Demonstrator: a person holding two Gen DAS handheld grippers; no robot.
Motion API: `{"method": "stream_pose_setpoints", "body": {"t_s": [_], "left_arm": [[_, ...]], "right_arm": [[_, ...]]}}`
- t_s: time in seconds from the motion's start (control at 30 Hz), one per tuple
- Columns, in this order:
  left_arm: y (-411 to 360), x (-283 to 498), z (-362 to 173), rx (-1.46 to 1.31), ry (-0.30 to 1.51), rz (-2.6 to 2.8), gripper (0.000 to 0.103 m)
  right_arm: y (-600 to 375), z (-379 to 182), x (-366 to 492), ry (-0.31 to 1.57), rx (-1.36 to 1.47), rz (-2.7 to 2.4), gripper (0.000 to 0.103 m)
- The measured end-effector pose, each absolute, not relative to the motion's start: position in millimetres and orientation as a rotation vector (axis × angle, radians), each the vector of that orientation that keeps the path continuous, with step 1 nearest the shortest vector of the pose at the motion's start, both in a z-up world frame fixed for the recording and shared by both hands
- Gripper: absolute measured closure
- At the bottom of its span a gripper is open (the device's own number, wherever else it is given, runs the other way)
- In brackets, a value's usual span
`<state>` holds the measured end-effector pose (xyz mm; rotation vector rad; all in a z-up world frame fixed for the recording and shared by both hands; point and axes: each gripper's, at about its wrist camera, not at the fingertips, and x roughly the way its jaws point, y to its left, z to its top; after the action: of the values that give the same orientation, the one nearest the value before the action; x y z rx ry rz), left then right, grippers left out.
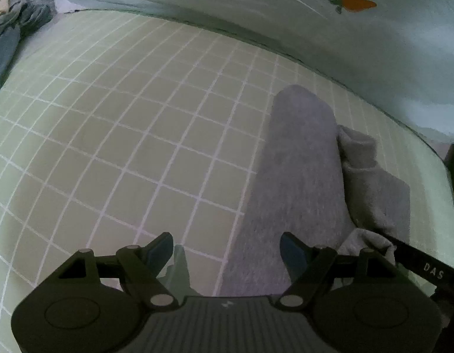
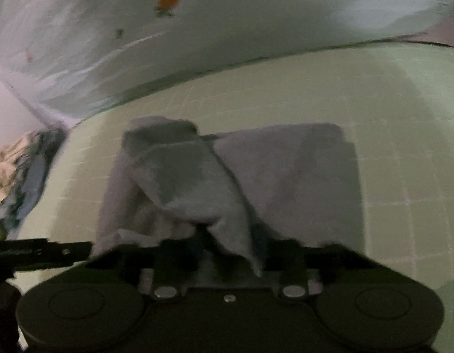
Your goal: Fold clothes
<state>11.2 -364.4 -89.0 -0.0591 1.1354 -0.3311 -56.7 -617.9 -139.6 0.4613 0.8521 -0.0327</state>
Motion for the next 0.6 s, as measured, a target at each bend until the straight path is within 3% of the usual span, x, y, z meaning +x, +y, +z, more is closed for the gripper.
{"method": "stream_pose_setpoints", "body": {"t_s": [0.23,0.3,0.4,0.53,0.6], "left_arm": [[-372,13,-83,-0.039,1.126,-0.388,0.023],[-380,15,-86,-0.024,1.133,-0.401,0.022],[-390,16,-88,-0.005,1.134,-0.407,0.022],[-390,15,-88,0.003,1.132,-0.406,0.022],[-391,15,-88,0.012,1.129,-0.407,0.022]], "right_arm": [[-681,-126,-95,0.671,0.735,-0.17,0.092],[-690,-136,-98,0.744,0.74,-0.262,0.071],[-683,-142,-105,0.766,0.779,-0.293,0.053],[-665,-139,-104,0.782,0.771,-0.303,0.041],[-658,-134,-99,0.796,0.745,-0.322,0.029]]}}
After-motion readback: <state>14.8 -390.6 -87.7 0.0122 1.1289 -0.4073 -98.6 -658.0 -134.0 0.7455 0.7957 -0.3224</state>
